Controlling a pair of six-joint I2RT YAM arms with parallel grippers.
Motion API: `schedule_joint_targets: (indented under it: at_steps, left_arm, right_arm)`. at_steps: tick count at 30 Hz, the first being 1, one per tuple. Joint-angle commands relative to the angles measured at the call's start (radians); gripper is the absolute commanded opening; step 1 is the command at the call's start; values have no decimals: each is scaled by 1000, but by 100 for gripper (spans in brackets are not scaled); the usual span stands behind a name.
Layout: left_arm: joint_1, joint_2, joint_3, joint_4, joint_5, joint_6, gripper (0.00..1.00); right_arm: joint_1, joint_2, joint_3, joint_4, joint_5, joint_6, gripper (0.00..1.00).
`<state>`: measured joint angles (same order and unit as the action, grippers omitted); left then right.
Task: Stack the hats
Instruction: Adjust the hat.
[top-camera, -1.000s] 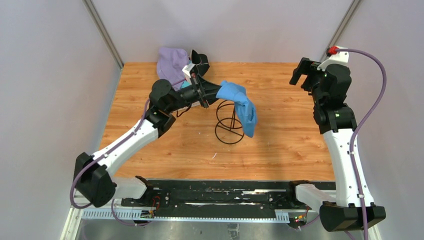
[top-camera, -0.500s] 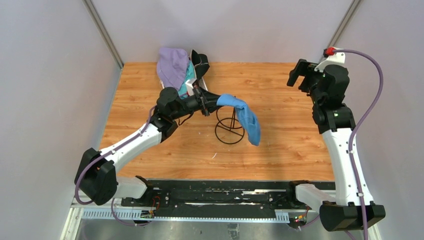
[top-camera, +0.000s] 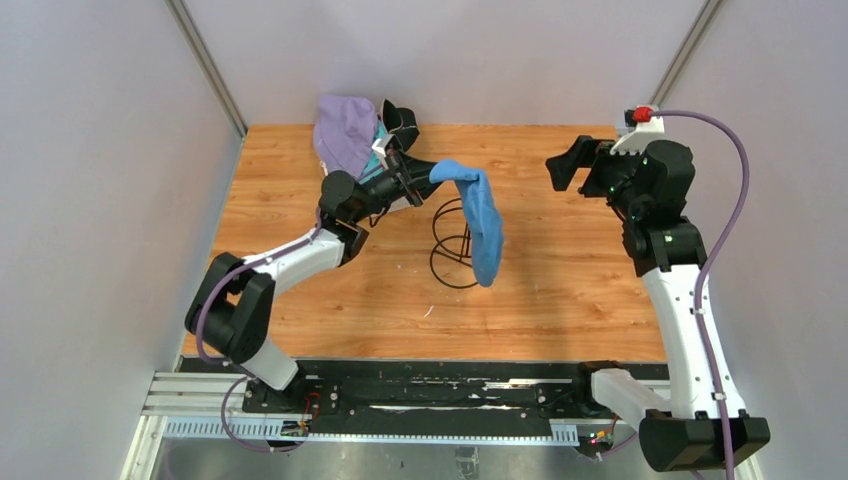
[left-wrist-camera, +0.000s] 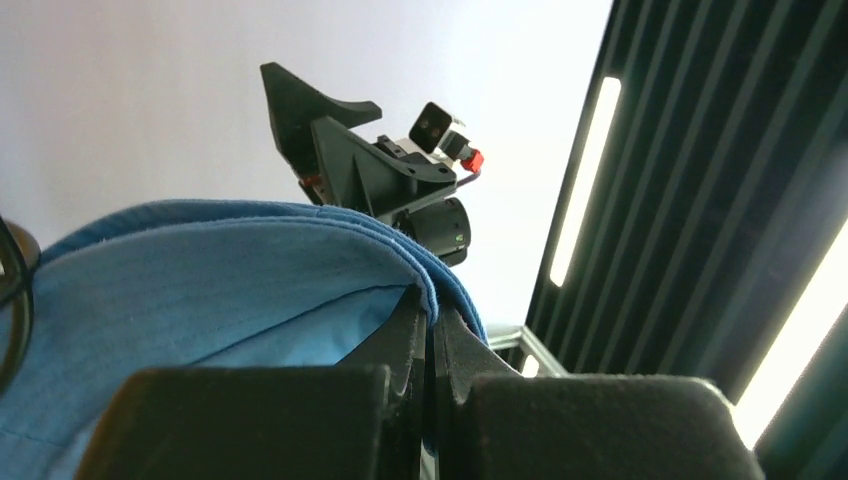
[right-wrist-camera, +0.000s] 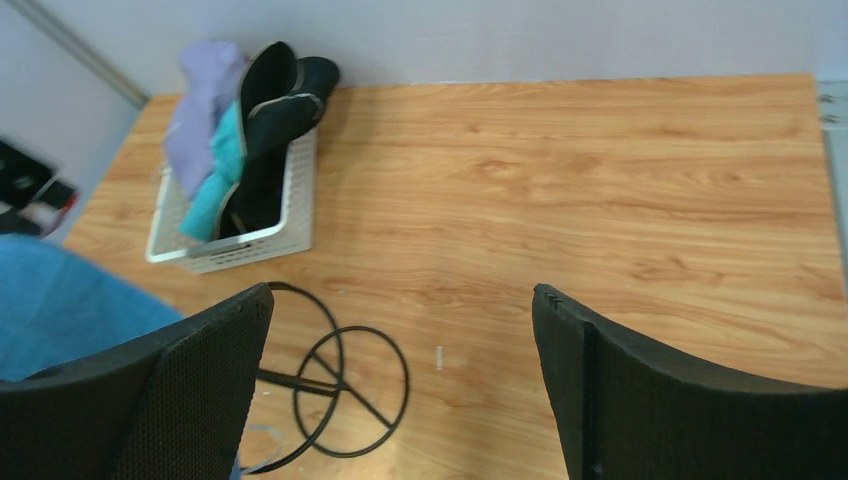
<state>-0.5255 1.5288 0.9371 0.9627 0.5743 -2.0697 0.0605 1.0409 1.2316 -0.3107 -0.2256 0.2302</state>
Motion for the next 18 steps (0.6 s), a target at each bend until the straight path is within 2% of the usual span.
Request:
schedule_joint_targets:
  at_steps: [1,5,10,15,18]
  left_arm:
    - [37,78,12,405,106,-238,0]
    - [71,163,64,596,212,-337,0]
    - [98,190,156,599,394,-275,0]
    - [102,208,195,599,496,-218,0]
    - [102,208,221,599,544,-196,0]
  right_arm:
    - [-18,-52,-16,51,-225,45,100]
    - [-18,-75,-35,74,-342,65,100]
    - [-19,-91,-62,106,-437,77,99]
    - [-18,-100,-107,176,-540,77,99]
    - [-18,-97,-139,235,-599,169,97]
